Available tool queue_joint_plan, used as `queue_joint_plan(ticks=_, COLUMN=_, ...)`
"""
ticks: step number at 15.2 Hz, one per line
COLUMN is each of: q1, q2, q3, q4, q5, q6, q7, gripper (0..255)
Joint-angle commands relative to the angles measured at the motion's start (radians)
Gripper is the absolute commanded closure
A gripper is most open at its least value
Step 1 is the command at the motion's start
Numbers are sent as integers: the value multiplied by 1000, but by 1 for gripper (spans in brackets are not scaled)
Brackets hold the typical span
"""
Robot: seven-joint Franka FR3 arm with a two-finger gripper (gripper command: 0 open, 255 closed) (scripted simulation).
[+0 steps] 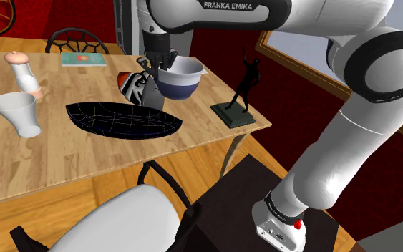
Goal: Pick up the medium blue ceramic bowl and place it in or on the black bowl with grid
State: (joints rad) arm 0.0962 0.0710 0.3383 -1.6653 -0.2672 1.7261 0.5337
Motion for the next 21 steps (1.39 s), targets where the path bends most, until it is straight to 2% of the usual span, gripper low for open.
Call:
queue_joint_plan(ticks=1, q1=28, q2=67, q3=20, q4=88, q5=-23, q6=-36, q7=43, gripper=255)
queue_joint_plan(ticks=6, q1=126, q2=266, q3=50, q4=368, q5=-96, q6=-155, q7=127, gripper=255)
queue_joint_plan(ticks=9, q1=212, q2=418, q3=53, q4=601, q5=-149, q6=-254, q7=157, gripper=255)
queue_joint_plan(ticks=11, q1=294, q2=555, q3=40, q4=831, q5=-191, q6=-349, q7=156, gripper=255)
queue_joint_plan(ticks=12, q1=406, q2=750, q3=-2, q4=1188, q5=-236, q6=-493, q7=110, gripper=255)
queue_joint_plan(ticks=13, q1=369, q2=677, q3=9, q4=1038, q5=-215, q6=-425, q7=138, gripper=255)
queue_joint_plan(ticks=14, q1=351, q2=648, q3=16, q4=970, q5=-208, q6=-391, q7=151, gripper=255)
queue_joint_plan(ticks=17, q1=317, q2=598, q3=29, q4=838, q5=-195, q6=-317, q7=177, gripper=255)
queue_joint_plan(ticks=21, q1=289, q2=560, q3=37, q4=718, q5=-184, q6=-240, q7=200, gripper=255)
